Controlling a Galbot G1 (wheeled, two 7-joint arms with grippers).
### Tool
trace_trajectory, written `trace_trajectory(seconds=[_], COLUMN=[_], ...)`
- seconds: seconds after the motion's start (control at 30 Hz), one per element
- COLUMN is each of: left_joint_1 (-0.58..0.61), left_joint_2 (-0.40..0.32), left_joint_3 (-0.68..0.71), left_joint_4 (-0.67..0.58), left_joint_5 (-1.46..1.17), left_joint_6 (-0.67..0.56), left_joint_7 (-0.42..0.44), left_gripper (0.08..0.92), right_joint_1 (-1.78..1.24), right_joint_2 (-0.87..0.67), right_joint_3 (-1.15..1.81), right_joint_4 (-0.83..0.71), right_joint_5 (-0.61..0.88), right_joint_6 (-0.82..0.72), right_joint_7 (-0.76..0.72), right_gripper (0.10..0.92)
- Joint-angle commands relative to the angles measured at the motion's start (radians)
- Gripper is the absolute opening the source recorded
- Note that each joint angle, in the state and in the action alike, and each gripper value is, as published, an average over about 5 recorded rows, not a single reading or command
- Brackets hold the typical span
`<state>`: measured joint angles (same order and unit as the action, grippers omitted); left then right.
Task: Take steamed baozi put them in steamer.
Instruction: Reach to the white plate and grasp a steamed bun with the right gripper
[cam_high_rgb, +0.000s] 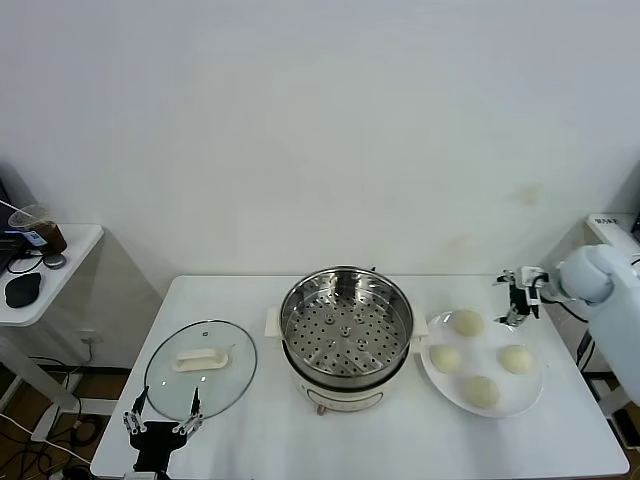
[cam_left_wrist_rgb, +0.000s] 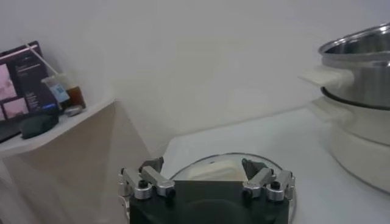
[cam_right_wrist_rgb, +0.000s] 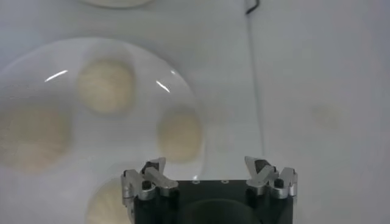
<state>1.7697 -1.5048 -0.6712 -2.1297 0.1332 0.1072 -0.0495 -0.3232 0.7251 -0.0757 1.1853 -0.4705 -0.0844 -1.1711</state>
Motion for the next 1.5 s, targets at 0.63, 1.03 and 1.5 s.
trace_trajectory(seconds=[0.63,1.03,1.5], left_joint_1=[0.024,0.025,0.017], left_joint_2=[-0.006,-0.005,-0.003], left_joint_3=[-0.003,-0.003,-0.002], left_joint_4=[-0.024,-0.021,-0.003], left_joint_5=[-0.004,-0.003,-0.002], left_joint_6=[-0.008,-0.008,-0.008], left_joint_7=[0.002,0.002,0.002], left_gripper=[0.823,0.823,0.823], right_joint_1=[0.15,0.13,0.109], right_joint_2=[0.226,0.236,0.237], right_joint_3=[-0.147,-0.126,-0.108], right_joint_4=[-0.363,-0.361,-0.365], right_joint_5=[-0.171,-0.188,-0.214], right_joint_6=[0.127,0.125,0.119], right_joint_7=[0.038,0.02,0.047], right_gripper=[0.823,0.823,0.823])
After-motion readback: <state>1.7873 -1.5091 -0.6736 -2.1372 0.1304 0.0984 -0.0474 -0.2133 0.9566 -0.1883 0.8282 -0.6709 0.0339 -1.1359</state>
